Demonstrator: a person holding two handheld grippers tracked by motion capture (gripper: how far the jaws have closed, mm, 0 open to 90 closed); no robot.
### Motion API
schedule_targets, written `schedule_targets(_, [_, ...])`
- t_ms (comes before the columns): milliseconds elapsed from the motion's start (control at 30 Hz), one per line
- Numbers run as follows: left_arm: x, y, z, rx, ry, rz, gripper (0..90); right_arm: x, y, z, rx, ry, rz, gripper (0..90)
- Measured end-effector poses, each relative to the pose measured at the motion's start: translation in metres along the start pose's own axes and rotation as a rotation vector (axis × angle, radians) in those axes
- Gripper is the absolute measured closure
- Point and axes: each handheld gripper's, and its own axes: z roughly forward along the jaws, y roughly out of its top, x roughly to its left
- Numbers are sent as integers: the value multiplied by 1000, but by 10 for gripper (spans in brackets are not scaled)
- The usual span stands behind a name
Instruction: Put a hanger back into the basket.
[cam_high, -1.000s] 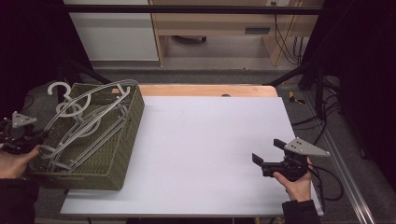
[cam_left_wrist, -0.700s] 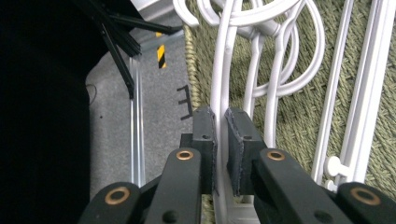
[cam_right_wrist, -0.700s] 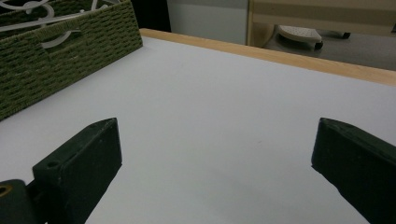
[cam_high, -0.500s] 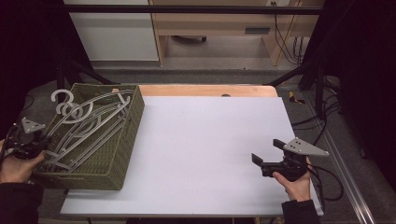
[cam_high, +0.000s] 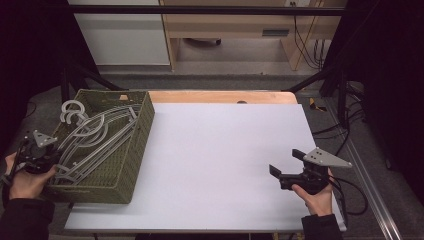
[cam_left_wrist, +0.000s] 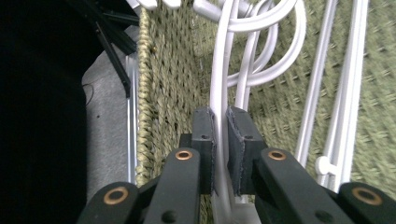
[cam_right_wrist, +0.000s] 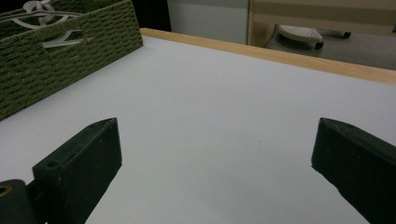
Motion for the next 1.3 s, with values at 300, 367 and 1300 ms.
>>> schedule_targets(300, [1, -1, -8, -17, -121, -12, 770, 0, 0, 1, 3, 3, 0, 18])
schedule_targets(367, [1, -1, -12, -37, -175, -46, 760, 0, 0, -1, 0, 3, -4, 18])
schedule_targets(1300, [-105, 25, -62, -503, -562, -107, 248, 1, 1, -3, -23, 11, 2, 18])
